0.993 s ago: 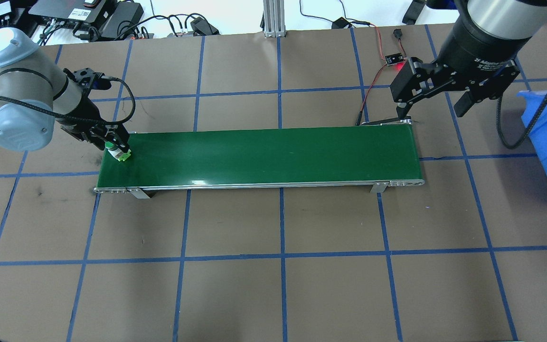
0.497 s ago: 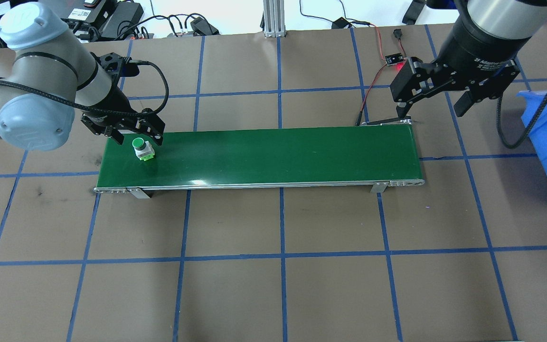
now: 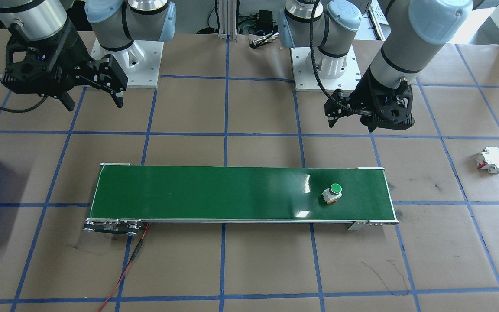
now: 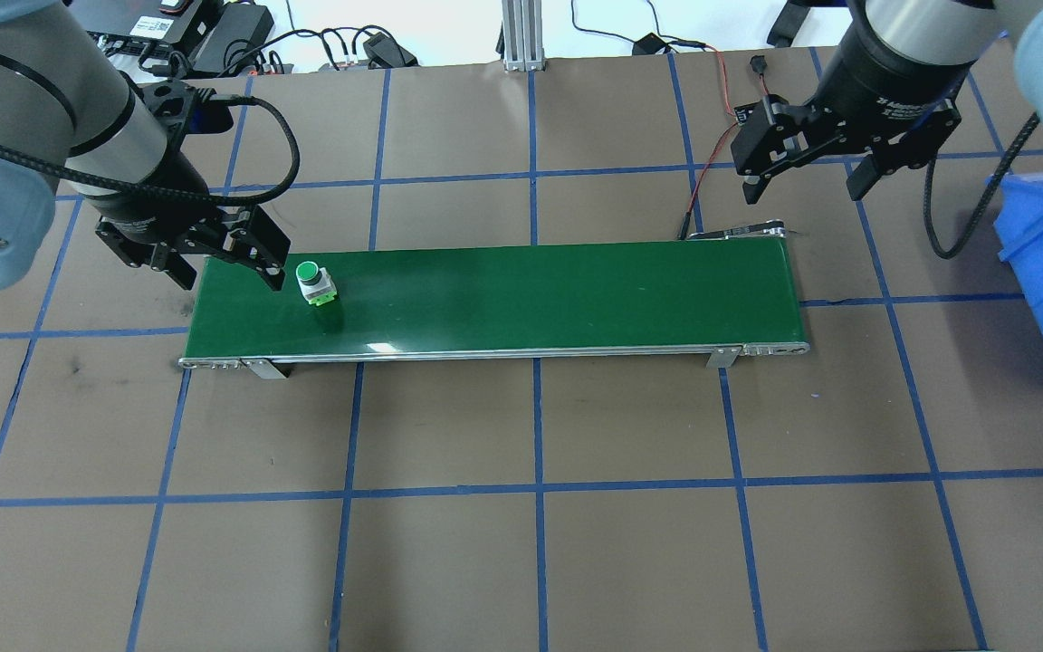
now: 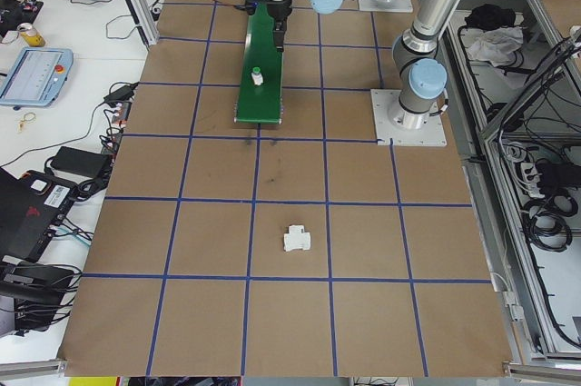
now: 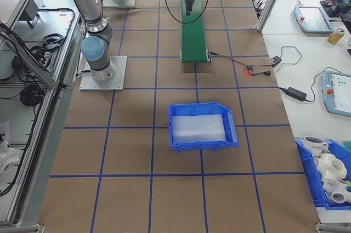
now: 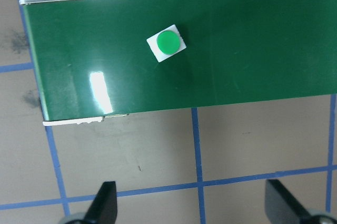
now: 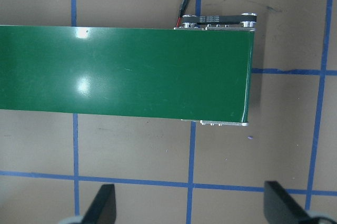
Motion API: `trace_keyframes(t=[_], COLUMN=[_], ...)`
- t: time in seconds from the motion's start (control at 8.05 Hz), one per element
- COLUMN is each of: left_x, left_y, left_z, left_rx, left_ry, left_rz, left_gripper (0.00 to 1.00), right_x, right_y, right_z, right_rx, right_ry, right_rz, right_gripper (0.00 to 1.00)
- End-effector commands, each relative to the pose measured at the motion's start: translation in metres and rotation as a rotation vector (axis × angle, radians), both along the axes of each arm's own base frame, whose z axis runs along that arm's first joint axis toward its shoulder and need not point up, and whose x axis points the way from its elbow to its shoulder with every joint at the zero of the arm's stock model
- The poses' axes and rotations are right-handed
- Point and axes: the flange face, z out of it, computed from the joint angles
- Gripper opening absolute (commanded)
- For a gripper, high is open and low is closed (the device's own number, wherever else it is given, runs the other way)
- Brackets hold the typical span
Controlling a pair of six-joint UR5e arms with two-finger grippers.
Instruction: Move button from left to right
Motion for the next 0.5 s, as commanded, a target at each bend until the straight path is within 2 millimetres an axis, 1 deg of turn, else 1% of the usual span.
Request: trace_keyframes(t=[0.0,0.12,0.25,0.37], left_x=[0.007,0.007,0.007,0.007], left_y=[0.003,0.005,0.009,0.009], left_z=[0.015,0.019,0.025,0.022], left_rx=[0.006,-0.002,-0.014,-0.014], left_ry=[-0.079,-0.082,-0.086,-0.087], left_rz=[-0.004,-0.006,-0.007,-0.009], left_gripper=[1.0,1.0,1.0,1.0], right_x=[0.028,0.037,0.041,0.042], right_y=[-0.063,-0.07,-0.087,-0.086], right_z=[-0.078,-0.097,-0.143,-0.173], right_rx=[0.008,0.027,0.058,0.081], right_ry=[0.004,0.0,-0.044,-0.055], right_rz=[0.089,0.104,0.155,0.184], right_gripper=[1.0,1.0,1.0,1.0])
